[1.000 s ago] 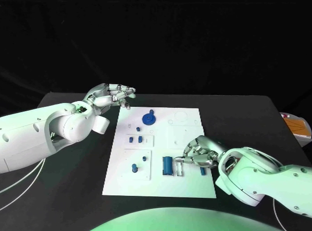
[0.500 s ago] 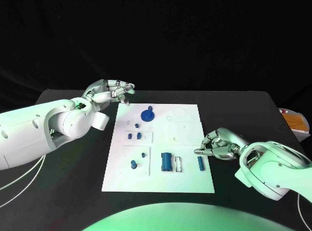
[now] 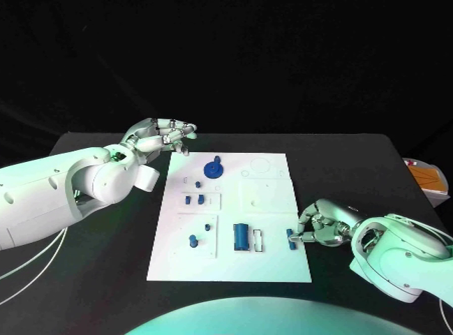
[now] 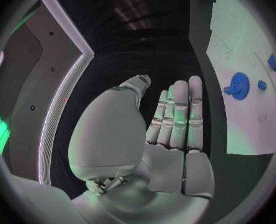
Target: Assemble the parts on the task board
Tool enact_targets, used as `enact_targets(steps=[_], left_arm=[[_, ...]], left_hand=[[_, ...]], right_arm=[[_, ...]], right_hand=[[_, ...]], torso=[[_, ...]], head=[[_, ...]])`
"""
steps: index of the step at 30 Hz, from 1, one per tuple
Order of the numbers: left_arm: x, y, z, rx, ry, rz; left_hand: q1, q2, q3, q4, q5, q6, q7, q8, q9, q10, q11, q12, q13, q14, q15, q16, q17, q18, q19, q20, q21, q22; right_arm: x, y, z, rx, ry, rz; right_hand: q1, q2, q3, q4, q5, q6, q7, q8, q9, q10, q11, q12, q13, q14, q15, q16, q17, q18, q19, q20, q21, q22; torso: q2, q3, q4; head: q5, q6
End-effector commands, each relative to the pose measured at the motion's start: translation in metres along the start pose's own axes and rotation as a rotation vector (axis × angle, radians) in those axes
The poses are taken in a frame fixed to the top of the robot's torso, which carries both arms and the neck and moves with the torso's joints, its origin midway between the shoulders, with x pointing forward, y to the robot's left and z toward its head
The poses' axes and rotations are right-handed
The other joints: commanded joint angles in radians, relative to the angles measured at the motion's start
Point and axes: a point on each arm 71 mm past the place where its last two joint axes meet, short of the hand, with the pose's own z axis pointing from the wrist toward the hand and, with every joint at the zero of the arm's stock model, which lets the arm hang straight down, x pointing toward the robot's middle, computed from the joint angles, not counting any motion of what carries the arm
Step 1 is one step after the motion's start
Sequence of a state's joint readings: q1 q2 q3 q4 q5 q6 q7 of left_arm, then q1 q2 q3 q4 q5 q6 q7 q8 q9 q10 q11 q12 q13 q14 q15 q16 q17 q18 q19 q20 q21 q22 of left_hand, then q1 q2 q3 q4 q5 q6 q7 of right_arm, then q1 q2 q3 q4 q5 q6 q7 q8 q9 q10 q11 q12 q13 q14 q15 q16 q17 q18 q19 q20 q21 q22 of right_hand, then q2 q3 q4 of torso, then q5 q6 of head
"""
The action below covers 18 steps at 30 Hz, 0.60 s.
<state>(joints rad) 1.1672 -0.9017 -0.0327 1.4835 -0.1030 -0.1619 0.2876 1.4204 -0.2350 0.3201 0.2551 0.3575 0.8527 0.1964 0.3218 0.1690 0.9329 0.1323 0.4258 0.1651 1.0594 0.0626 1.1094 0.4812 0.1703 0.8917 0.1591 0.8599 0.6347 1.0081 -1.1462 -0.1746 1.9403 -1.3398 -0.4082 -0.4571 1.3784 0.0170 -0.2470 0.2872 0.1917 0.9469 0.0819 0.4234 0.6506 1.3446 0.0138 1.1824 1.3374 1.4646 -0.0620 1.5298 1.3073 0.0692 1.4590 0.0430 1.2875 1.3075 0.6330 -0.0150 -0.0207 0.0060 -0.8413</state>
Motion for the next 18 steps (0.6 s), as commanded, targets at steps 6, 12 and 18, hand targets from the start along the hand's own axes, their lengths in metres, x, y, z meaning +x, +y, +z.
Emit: enact_targets(steps=[6, 12, 18], left_arm=[[0.001, -0.001, 0.000, 0.012, 0.007, -0.009], [0.001, -0.001, 0.000, 0.011, 0.006, -0.009], [0.000, -0.001, -0.001, 0.010, 0.006, -0.009]], left_hand=[[0.002, 0.005, -0.005, 0.000, 0.005, -0.004, -0.002, 0.005, 0.001, -0.005, 0.000, 0.006, 0.001, -0.009, -0.001, 0.005, -0.001, 0.013, 0.007, 0.002, -0.004, -0.001], [0.002, 0.005, -0.005, 0.000, 0.005, -0.004, -0.002, 0.005, 0.001, -0.005, 0.000, 0.006, 0.001, -0.009, -0.001, 0.005, -0.001, 0.013, 0.007, 0.002, -0.004, -0.001], [0.002, 0.005, -0.005, 0.000, 0.005, -0.004, -0.002, 0.005, 0.001, -0.005, 0.000, 0.006, 0.001, -0.009, -0.001, 0.005, -0.001, 0.013, 0.007, 0.002, -0.004, -0.001]], right_arm=[[0.017, -0.002, 0.002, 0.027, 0.052, -0.074], [0.023, 0.002, 0.004, 0.018, 0.050, -0.070], [0.024, 0.006, 0.007, 0.008, 0.031, -0.063]], right_hand=[[-0.004, -0.008, -0.011, 0.001, -0.005, 0.007, 0.000, -0.004, -0.002, 0.002, -0.007, 0.000, -0.121, 0.081, 0.005, 0.004, 0.136, -0.011, 0.002, 0.008, 0.004, 0.145], [-0.005, -0.006, -0.012, 0.001, -0.006, 0.009, 0.000, -0.004, -0.002, 0.004, -0.007, 0.002, -0.118, 0.082, 0.005, 0.004, 0.137, -0.011, 0.001, 0.008, 0.003, 0.145], [0.002, 0.005, -0.011, 0.000, -0.003, 0.017, -0.003, -0.003, -0.003, 0.008, -0.009, 0.007, -0.114, 0.082, 0.003, 0.004, 0.138, -0.011, 0.003, 0.008, 0.006, 0.147]], torso=[[0.000, 0.0001, 0.0002], [0.000, 0.0000, 0.0002], [0.001, 0.0001, 0.0008]], head=[[0.003, 0.000], [0.003, 0.001], [0.000, 0.001]])
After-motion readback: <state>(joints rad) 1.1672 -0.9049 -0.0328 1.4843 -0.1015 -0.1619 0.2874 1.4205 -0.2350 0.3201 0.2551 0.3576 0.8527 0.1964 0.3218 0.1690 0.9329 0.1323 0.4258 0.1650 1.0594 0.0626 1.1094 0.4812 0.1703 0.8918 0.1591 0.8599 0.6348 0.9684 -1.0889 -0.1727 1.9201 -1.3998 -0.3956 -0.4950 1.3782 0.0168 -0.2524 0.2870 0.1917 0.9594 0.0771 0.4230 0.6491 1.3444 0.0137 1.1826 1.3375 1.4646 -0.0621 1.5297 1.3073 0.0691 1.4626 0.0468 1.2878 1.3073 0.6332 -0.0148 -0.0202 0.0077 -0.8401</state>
